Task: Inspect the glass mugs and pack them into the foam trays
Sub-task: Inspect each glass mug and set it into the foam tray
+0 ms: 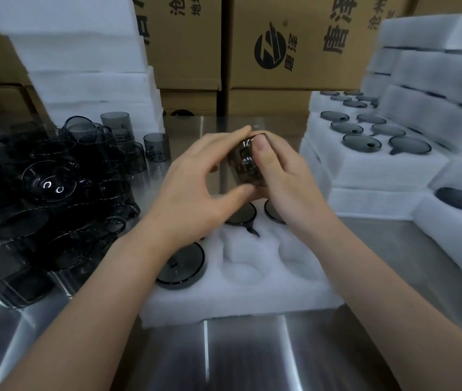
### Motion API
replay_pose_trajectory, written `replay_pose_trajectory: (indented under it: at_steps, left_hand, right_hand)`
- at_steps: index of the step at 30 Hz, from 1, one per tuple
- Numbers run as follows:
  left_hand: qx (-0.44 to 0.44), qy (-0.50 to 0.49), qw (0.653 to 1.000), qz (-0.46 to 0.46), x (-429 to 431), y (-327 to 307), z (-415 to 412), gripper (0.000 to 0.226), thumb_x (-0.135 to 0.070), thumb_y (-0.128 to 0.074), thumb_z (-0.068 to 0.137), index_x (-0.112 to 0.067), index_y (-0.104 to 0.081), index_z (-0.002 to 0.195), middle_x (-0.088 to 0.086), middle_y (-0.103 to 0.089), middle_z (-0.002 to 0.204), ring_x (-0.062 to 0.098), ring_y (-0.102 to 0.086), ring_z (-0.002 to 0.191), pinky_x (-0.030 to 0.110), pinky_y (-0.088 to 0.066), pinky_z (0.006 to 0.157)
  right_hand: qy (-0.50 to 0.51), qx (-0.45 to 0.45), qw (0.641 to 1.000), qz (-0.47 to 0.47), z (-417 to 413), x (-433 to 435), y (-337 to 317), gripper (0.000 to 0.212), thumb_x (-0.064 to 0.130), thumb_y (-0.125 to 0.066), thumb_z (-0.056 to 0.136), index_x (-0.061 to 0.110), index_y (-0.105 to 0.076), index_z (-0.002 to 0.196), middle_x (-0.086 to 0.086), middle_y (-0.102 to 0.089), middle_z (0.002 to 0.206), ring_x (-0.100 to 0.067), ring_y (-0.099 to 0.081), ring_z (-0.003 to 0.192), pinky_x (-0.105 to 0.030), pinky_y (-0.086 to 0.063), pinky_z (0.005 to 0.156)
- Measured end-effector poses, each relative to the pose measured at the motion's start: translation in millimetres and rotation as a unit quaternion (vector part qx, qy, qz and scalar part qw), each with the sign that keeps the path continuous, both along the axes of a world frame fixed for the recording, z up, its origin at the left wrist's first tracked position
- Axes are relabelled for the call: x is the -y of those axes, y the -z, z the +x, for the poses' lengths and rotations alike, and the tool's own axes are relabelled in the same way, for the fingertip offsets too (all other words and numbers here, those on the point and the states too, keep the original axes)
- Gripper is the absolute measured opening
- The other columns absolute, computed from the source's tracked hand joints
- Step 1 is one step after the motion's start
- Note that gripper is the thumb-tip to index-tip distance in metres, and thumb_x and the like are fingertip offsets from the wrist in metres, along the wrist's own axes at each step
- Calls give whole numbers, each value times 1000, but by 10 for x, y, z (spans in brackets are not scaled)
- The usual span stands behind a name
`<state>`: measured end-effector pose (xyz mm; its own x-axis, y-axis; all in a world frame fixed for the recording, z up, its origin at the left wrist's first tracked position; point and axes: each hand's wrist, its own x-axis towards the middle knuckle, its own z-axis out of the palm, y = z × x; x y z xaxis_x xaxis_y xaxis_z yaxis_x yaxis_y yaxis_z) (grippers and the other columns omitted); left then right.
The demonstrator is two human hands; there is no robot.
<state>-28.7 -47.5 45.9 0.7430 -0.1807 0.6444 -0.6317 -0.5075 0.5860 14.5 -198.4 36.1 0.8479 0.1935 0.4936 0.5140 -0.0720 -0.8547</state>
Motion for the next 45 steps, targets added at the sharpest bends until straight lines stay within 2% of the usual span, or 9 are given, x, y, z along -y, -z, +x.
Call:
replay_pose_trajectory:
  at_steps: [4,6,8,11,18,24,30,34,45]
  left_hand:
    - [21,-31,999,18,48,7,-10,71,-20,-86,70,-19,-55,135,-9,-62,124,2,-56,114,26,-45,101]
    - [32,-35,999,8,43,1,-12,65,-18,-86,70,-18,-59,129,-9,-66,119,4,-60,111,29,-47,100]
    - [24,-21,999,-7,24,3,-12,63,-17,-86,70,-20,-60,127,-11,-67,116,3,-61,110,27,-48,100]
    - [0,8,1000,-29,-6,21,-5,61,-12,-86,69,-17,-60,123,-11,-66,116,0,-61,111,23,-47,101]
    - [-43,53,994,-89,-44,65,17,59,3,-82,70,-19,-55,117,-16,-61,122,-2,-58,117,17,-46,99]
    - [-53,32,995,-85,-38,59,46,64,8,-77,72,-23,-49,120,-11,-52,141,-2,-48,129,25,-40,109]
    - [-29,-56,998,27,3,34,22,76,-28,-85,71,-27,-48,137,-17,-52,134,5,-45,127,21,-33,108]
    - [46,-86,994,44,47,-6,-2,67,-27,-83,74,-18,-56,134,-13,-59,124,13,-52,119,25,-39,102]
    - [64,4,998,-7,-24,10,-20,65,-12,-81,72,-20,-52,130,-3,-59,132,10,-53,127,38,-42,109]
  right_hand:
    - [64,47,996,-29,-10,-11,0,26,46,-40,95,37,-63,100,24,-66,94,6,-59,95,-14,-45,87]
    - [35,1,999,4,-11,-7,6,24,49,-41,94,44,-63,99,19,-69,99,-6,-64,103,-31,-53,92]
    - [-4,-45,998,49,-23,-5,-6,29,47,-42,97,37,-65,113,2,-69,113,-22,-67,108,-41,-59,83]
    - [-43,-98,988,115,-59,20,-56,31,35,-40,105,24,-66,118,-4,-72,108,-18,-72,98,-33,-60,70]
    - [-95,-143,970,171,-2,65,-58,33,32,-44,104,17,-73,104,-5,-74,110,-23,-72,95,-39,-60,74]
    - [-275,-268,905,184,26,70,-74,58,53,-46,96,7,-58,128,-16,-67,117,-25,-65,107,-36,-54,83]
    - [-124,-171,969,128,-37,33,-59,48,49,-56,89,10,-67,116,-18,-70,109,-27,-71,95,-31,-56,67]
    - [-61,-119,986,102,-63,-13,-39,38,44,-51,98,14,-70,112,-14,-72,105,-25,-72,93,-33,-59,67]
    - [-131,-190,953,194,-19,86,-91,42,37,-45,102,2,-69,105,-22,-73,100,-32,-73,91,-34,-59,65]
